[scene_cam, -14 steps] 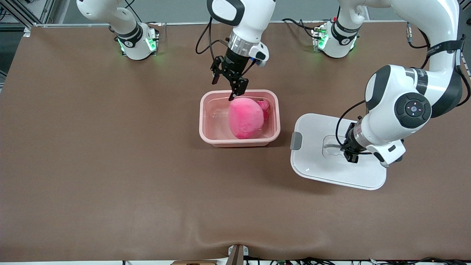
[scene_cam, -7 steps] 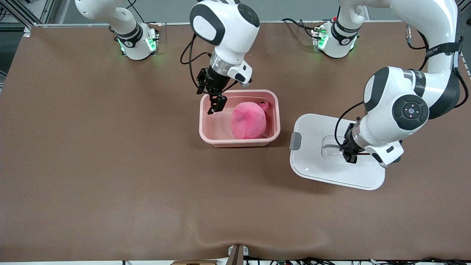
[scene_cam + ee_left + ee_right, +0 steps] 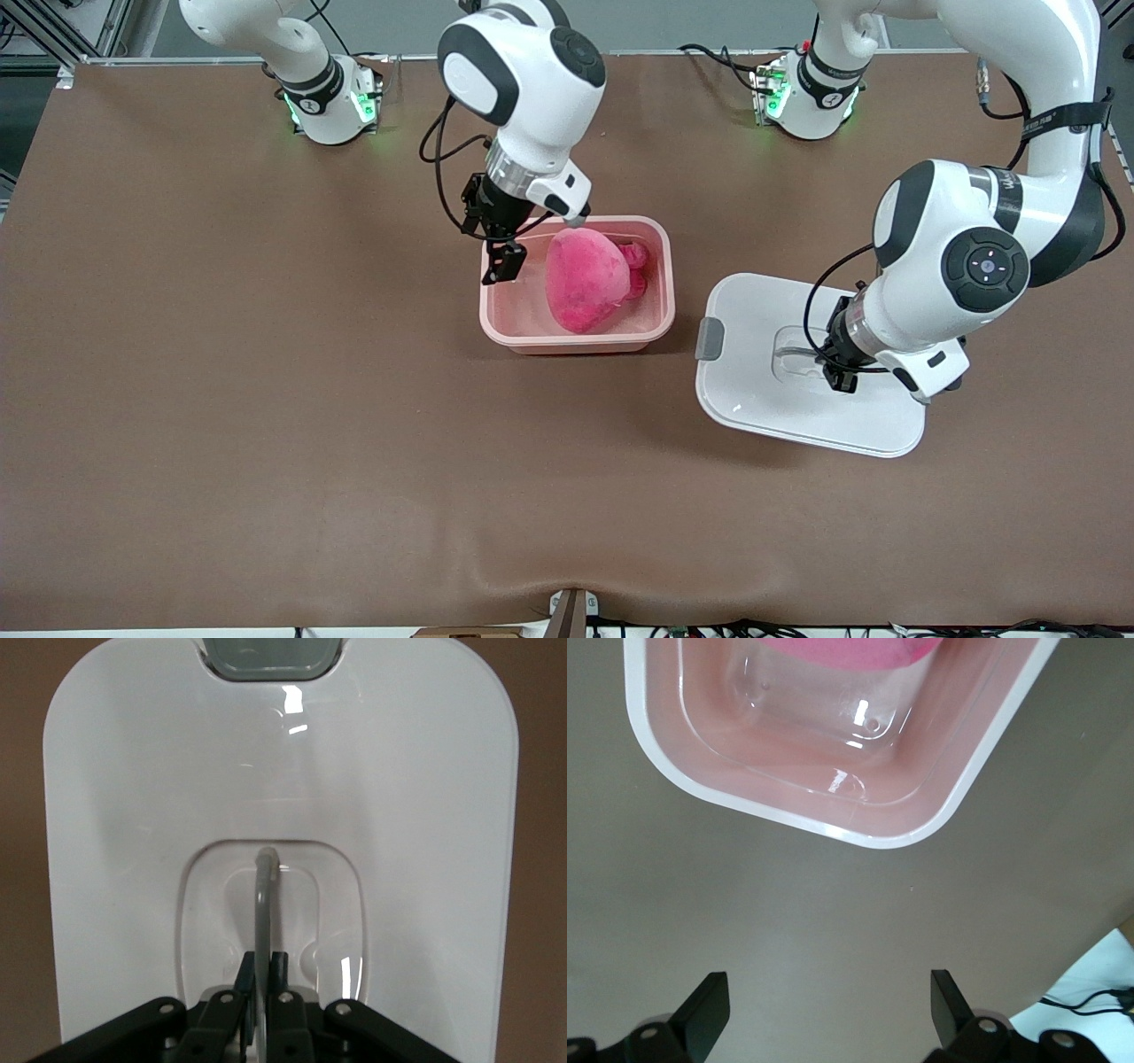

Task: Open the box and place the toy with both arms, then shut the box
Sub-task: 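Open the right gripper and withdraw it from the box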

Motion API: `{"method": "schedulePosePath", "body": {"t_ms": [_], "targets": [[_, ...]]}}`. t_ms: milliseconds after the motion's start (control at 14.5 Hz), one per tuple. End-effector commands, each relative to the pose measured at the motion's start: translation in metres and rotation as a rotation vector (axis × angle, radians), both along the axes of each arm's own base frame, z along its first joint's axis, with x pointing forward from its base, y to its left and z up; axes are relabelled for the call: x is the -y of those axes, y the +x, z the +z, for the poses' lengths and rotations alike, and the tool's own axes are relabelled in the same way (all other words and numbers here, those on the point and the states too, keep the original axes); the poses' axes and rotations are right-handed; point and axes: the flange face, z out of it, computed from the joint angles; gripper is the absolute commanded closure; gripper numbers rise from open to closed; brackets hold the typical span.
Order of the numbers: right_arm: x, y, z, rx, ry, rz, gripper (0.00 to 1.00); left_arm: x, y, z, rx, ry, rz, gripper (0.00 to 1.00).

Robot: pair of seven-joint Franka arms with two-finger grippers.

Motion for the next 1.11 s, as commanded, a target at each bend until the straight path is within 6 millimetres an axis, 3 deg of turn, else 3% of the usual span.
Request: {"method": "schedulePosePath", "body": {"t_ms": [0,277,415,761,1038], "targets": [[0.032,0.021,0.013,-0.034,0.054,-0.089,0.0,0.002,0.0,0.005,0.016,0.01,-0.023,1.0],[0.091,0.063,0.014,-0.021,0.094,-0.295,0.0,0.004,0.0,0.006,0.017,0.01,-0.024,1.0],[0.132,0.088,0.016,0.002,0.113,-0.426,0.0,0.008,-0.004,0.014,0.02,0.008,-0.011,1.0],[0.257,0.149,0.016,0.079,0.202,-0.823,0.0,0.063,-0.027,0.036,0.031,-0.028,0.038,1.0],[0.365,0.18,0.015,0.16,0.266,-1.094,0.0,0.101,-0.04,0.048,0.042,-0.054,0.071,1.0]]}}
